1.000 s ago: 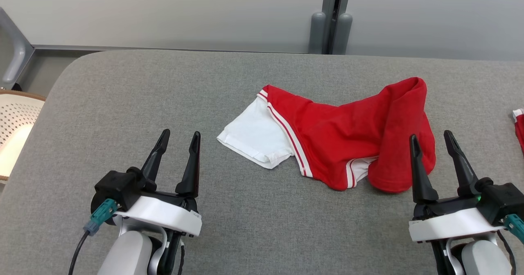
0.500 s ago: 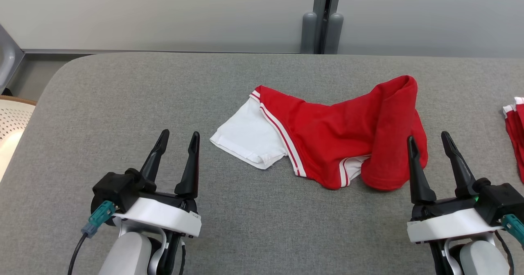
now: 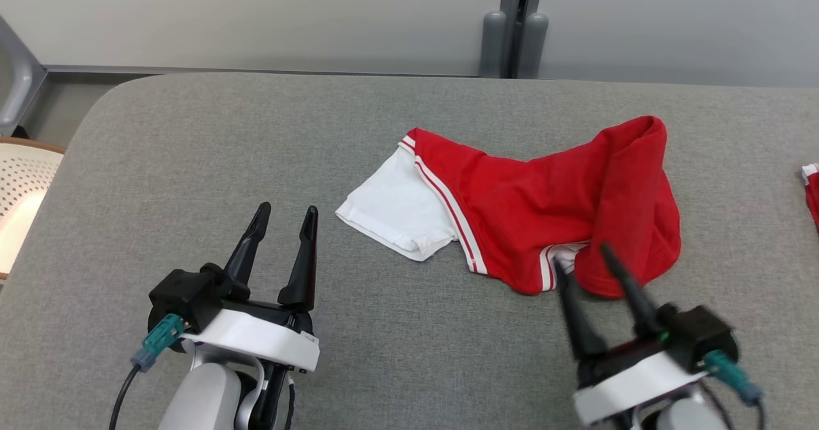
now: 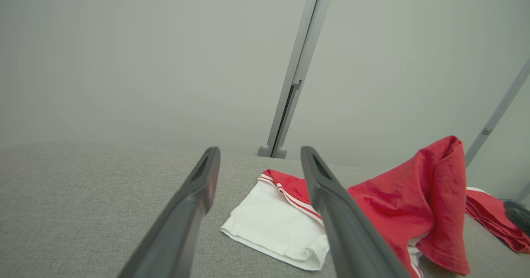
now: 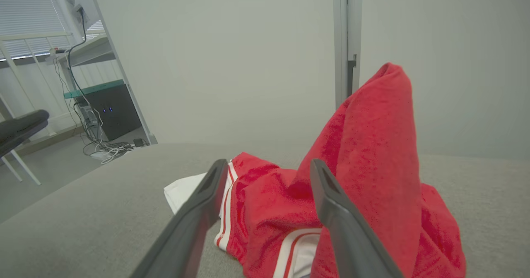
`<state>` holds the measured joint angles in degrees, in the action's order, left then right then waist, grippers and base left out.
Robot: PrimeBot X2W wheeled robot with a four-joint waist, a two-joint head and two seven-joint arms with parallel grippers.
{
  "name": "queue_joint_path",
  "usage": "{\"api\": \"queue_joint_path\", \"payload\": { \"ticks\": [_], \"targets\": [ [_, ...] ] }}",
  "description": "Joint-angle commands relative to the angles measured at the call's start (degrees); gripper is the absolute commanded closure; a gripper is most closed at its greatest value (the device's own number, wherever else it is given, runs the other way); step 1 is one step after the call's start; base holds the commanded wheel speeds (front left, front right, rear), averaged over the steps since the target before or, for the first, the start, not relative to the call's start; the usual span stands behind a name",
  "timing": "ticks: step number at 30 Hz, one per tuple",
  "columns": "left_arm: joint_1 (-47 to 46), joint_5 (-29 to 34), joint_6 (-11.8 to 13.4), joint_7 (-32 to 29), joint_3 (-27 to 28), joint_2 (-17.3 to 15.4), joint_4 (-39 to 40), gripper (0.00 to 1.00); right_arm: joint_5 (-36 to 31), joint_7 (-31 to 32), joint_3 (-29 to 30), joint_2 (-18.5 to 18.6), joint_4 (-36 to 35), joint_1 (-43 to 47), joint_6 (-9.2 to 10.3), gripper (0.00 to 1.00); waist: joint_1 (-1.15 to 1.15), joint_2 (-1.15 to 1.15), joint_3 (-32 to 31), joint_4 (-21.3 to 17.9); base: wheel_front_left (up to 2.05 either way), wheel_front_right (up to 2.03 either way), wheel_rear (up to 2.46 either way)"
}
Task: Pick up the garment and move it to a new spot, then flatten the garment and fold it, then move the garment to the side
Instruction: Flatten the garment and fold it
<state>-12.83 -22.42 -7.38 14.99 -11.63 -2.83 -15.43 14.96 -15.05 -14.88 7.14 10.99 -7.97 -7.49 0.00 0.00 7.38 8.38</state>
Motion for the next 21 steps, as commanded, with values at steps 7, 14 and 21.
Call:
{"api": "queue_joint_path", "payload": {
  "ticks": [7,14,21],
  "targets": [
    [0.1,-1.1,-0.1,0.3,0.2,-0.2,0.2,0.00,5.7,2.2,-9.8,3.1,10.1,-2.8,0.00,0.00,0.00,0.00,1.3,1.5,0.00,0.00,0.00],
    [-1.2,-1.3,-0.1,0.3,0.1,-0.2,0.1,0.00,4.3,4.5,-8.5,2.4,19.0,-7.6,0.00,0.00,0.00,0.00,4.1,2.7,0.00,0.00,0.00],
    [-2.7,-2.2,-0.1,0.3,0.0,-0.1,-0.1,0.00,2.1,7.4,-9.0,1.7,24.4,-10.8,0.00,0.00,0.00,0.00,6.5,3.4,0.00,0.00,0.00]
  ]
}}
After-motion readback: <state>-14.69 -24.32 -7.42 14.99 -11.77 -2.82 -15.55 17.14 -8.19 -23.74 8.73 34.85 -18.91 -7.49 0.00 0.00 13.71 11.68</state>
